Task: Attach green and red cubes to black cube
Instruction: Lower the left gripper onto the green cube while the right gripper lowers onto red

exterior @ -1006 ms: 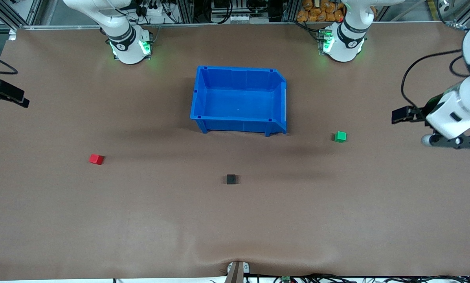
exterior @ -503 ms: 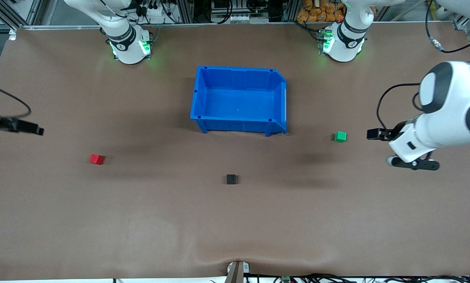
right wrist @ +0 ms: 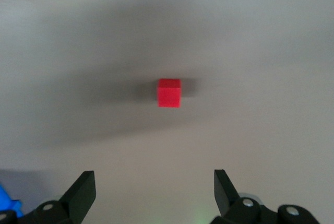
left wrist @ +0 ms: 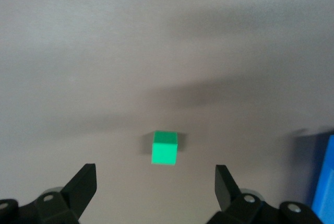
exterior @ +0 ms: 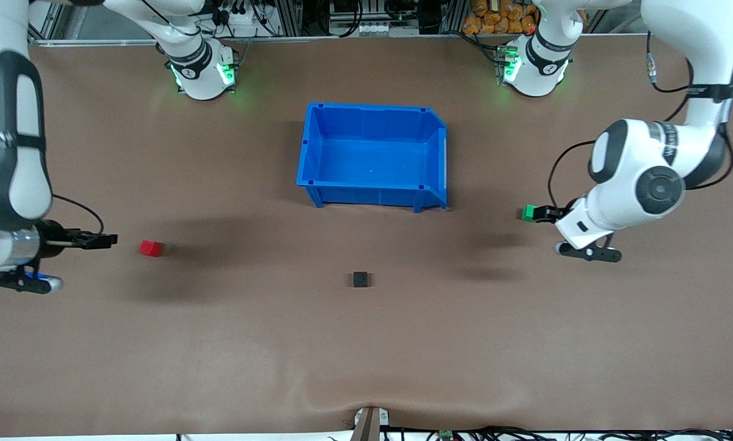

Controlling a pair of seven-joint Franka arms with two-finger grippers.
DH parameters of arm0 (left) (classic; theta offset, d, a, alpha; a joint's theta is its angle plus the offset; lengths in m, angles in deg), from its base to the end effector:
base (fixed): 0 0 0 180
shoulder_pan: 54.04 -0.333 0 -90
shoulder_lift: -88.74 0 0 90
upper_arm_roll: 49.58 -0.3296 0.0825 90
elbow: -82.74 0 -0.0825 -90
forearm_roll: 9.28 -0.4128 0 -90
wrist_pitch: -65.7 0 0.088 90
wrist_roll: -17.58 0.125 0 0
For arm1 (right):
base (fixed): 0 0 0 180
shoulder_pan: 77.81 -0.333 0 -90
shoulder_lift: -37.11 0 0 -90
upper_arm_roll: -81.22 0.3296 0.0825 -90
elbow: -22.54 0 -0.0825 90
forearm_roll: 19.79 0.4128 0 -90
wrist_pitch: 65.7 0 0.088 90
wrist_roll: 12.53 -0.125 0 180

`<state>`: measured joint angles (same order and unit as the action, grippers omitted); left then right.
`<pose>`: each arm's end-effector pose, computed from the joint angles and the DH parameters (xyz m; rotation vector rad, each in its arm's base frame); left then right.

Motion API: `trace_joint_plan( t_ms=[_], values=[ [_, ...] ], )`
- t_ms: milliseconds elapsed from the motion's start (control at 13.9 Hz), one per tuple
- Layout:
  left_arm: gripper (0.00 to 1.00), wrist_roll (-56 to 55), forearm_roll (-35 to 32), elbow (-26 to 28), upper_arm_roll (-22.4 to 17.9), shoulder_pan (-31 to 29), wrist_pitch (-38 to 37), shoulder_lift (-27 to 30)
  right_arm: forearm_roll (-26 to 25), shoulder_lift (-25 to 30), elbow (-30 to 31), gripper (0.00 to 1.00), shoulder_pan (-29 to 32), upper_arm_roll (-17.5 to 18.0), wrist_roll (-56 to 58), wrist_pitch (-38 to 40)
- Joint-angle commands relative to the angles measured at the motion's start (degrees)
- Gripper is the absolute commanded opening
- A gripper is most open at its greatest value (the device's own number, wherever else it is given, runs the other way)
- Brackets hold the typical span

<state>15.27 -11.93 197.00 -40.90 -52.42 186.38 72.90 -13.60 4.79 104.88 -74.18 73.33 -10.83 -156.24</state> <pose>0.5958 -0.1037 0.2888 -3.1072 0.2552 0.2503 0.6763 -0.1101 0.3228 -2.9876 0.2841 0.6229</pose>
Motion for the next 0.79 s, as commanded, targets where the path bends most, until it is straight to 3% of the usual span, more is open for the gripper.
trace_joint_plan(
  t_ms=[0,216,359,431,647,719],
  values=[
    [1.0,-0.51,0.72,11.47,0.55,-0.22,10.06,3.18,1.01,-7.29,-1.13,1.0,1.64,0.68,-0.02,-1.46],
    [1.0,0.1,-0.16,21.24,0.55,-0.3,26.31,1.08,1.19,-9.85,4.13,1.0,1.2,0.94,0.59,-10.76],
    [1.0,0.54,-0.34,22.23,0.55,-0.48,30.13,-1.64,1.89,-10.82,4.67,1.0,0.85,1.03,0.59,-12.38],
    [1.0,0.63,-0.34,22.06,0.55,-0.48,30.31,-2.43,1.89,-10.91,4.68,0.91,0.68,1.03,0.59,-12.29],
    [1.0,1.59,-0.34,21.79,0.47,-0.65,31.54,-3.49,1.98,-12.93,4.59,0.39,0.76,1.12,0.5,-12.64],
    [1.0,2.47,-0.34,21.62,0.47,-0.74,31.55,-3.76,2.07,-12.93,4.59,0.31,0.76,1.12,0.5,-12.64]
  ],
)
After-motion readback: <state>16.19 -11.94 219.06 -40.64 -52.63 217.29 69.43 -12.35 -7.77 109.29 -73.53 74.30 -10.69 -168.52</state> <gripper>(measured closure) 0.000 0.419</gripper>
